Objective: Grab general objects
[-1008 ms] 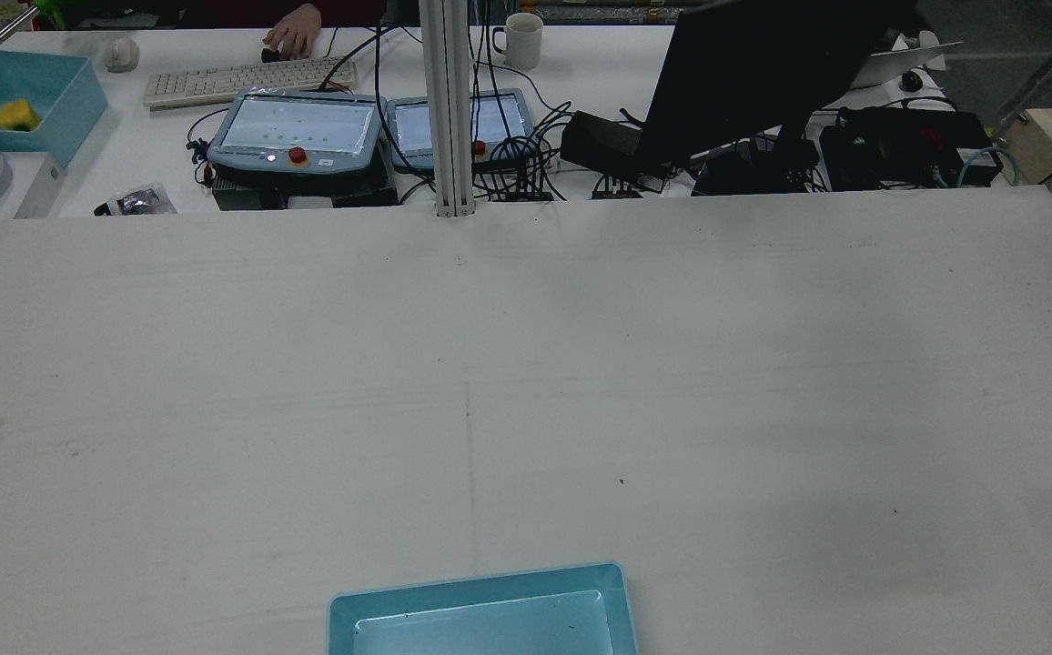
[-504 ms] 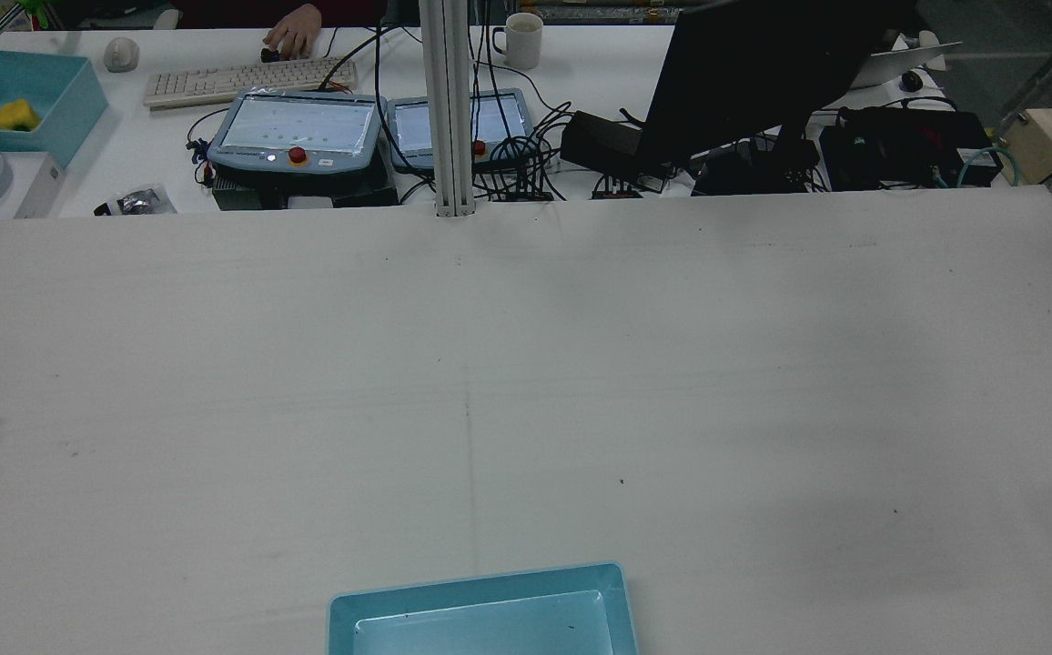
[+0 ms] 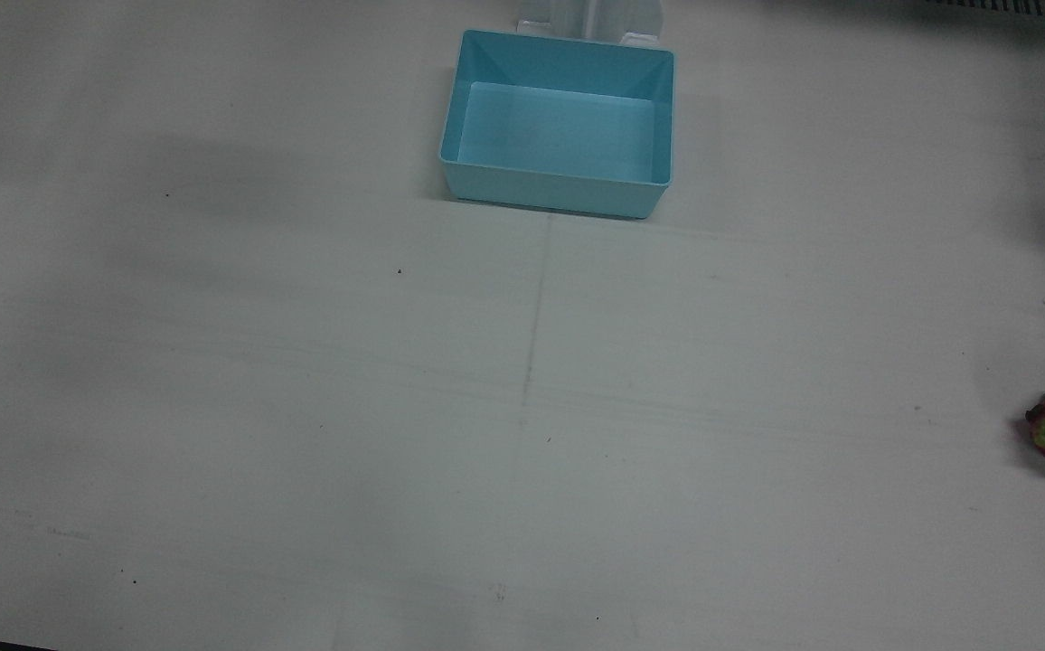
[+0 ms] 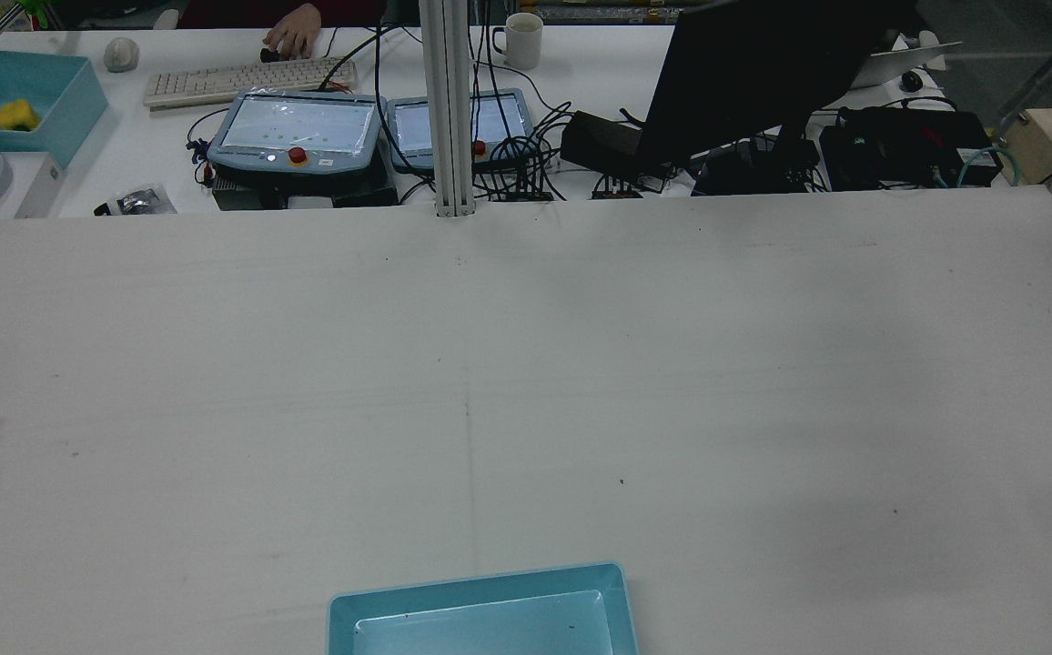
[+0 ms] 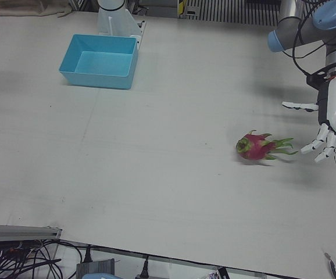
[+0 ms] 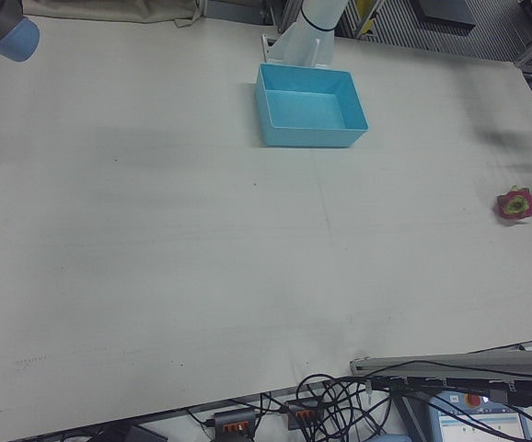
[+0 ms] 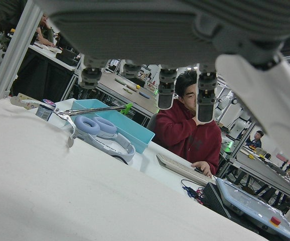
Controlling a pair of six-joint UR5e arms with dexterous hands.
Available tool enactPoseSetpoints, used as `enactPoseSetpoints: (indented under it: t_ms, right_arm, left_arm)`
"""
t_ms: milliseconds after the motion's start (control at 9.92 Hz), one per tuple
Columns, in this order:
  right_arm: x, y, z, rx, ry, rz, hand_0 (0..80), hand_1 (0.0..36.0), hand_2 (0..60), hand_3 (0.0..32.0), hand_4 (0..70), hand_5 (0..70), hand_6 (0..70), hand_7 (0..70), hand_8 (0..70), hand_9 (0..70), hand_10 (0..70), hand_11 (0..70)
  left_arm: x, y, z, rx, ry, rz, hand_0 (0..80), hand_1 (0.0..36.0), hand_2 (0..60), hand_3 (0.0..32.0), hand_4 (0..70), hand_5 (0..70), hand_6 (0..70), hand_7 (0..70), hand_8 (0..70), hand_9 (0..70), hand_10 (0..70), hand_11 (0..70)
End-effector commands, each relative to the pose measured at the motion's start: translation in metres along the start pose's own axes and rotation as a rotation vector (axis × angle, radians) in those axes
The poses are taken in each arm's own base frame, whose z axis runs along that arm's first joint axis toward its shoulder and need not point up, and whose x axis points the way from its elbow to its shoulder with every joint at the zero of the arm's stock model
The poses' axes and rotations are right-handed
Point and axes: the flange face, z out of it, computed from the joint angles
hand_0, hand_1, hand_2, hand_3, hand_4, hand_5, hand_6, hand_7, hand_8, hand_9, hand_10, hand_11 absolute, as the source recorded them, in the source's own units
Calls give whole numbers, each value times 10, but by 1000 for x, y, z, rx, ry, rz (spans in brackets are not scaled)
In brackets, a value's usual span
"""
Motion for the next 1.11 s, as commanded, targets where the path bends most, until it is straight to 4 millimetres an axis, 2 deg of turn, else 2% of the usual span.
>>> enactPoseSetpoints:
  t_ms: [0, 202, 303, 403, 504, 605, 706, 807, 908, 1008]
  right_arm:
    - [1, 1, 1, -1, 2, 1, 0, 0, 0, 0, 0, 0, 0, 0, 0, 0, 0, 0]
    - [0, 0, 0, 0, 0, 1, 0, 0, 0, 0, 0, 0, 0, 0, 0, 0, 0, 0]
    - [0, 0, 0, 0, 0, -1, 0, 0, 0, 0, 0, 0, 0, 0, 0, 0, 0, 0]
    - [0, 1, 0, -1, 0, -1, 0, 0, 0, 0, 0, 0, 0, 0, 0, 0, 0, 0]
    - [0, 1, 0, -2, 0, -1, 0, 0, 0, 0, 0, 0, 0, 0, 0, 0, 0, 0]
    - [0, 1, 0, -2, 0, -1, 0, 0, 0, 0, 0, 0, 0, 0, 0, 0, 0, 0]
    - [0, 1, 0, -2, 0, -1, 0, 0, 0, 0, 0, 0, 0, 0, 0, 0, 0, 0]
    - [0, 1, 0, -3, 0, -2, 0, 0, 0, 0, 0, 0, 0, 0, 0, 0, 0, 0]
    - [0, 1, 0, -3, 0, -2, 0, 0, 0, 0, 0, 0, 0, 0, 0, 0, 0, 0]
    - [0, 2, 1, -5, 1, -2, 0, 0, 0, 0, 0, 0, 0, 0, 0, 0, 0, 0]
  left_arm:
    - [-3, 0, 3, 15, 12, 28, 560, 156, 0, 136, 0, 237, 54, 262, 22, 38, 0, 0]
    - [-10, 7, 3, 1, -21, 165, 614, 206, 0, 118, 0, 253, 53, 268, 20, 39, 0, 0]
    - [-10, 10, 4, -18, -13, 191, 635, 225, 0, 134, 0, 229, 27, 249, 14, 35, 0, 0]
    - [5, 19, 11, -48, 39, 118, 625, 218, 0, 136, 0, 225, 18, 245, 13, 35, 0, 0]
    - [38, 39, 18, -74, 107, 65, 613, 208, 0, 156, 0, 206, 1, 228, 10, 31, 0, 0]
    - [76, 60, 32, -82, 174, 59, 556, 166, 0, 148, 0, 157, 0, 197, 12, 25, 0, 0]
    - [105, 76, 67, -54, 213, 54, 508, 119, 0, 66, 0, 111, 0, 165, 16, 19, 0, 0]
    - [133, 97, 105, -49, 228, 52, 519, 123, 0, 6, 0, 146, 7, 200, 18, 26, 0, 0]
    - [144, 119, 136, -64, 227, 62, 531, 132, 0, 0, 0, 182, 34, 228, 20, 31, 0, 0]
    - [131, 156, 146, -87, 213, 100, 541, 140, 0, 0, 18, 223, 62, 250, 25, 36, 0, 0]
